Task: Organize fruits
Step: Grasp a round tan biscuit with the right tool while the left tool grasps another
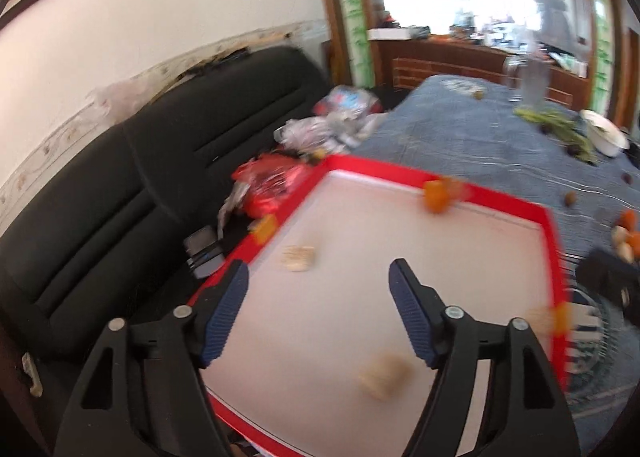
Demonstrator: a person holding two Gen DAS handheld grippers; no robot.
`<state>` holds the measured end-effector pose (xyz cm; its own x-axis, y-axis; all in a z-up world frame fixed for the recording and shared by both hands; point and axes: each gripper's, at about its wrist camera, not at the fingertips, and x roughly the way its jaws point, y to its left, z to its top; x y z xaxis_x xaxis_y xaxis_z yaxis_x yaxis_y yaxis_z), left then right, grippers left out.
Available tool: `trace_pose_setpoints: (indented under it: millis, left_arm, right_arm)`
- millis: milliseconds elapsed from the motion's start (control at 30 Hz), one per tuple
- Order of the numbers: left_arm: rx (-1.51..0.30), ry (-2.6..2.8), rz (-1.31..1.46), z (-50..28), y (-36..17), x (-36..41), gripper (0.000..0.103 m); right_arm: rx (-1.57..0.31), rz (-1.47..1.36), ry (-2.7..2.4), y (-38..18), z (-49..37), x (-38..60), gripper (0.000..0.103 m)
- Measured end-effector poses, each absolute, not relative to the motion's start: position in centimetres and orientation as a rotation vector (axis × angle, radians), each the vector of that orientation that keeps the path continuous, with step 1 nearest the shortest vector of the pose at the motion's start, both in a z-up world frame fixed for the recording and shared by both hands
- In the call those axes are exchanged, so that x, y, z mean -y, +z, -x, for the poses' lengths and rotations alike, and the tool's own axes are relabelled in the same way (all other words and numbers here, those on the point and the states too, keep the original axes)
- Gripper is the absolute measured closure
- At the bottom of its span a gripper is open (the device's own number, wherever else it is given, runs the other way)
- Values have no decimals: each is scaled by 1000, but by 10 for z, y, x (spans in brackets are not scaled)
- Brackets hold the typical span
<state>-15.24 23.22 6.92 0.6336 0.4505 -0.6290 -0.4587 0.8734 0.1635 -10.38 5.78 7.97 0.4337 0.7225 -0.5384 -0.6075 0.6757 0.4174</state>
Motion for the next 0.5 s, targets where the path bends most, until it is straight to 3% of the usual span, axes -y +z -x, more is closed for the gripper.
trace_pose_setpoints:
  millis: [167,500]
  left_arm:
    - [-684,364,-73,155,80,-167,22]
    - [-754,87,-179,132,70,-61,21]
  right_arm:
    - [-710,-185,684,84,85,28,56]
    - [-771,-435,490,63,34,176,54]
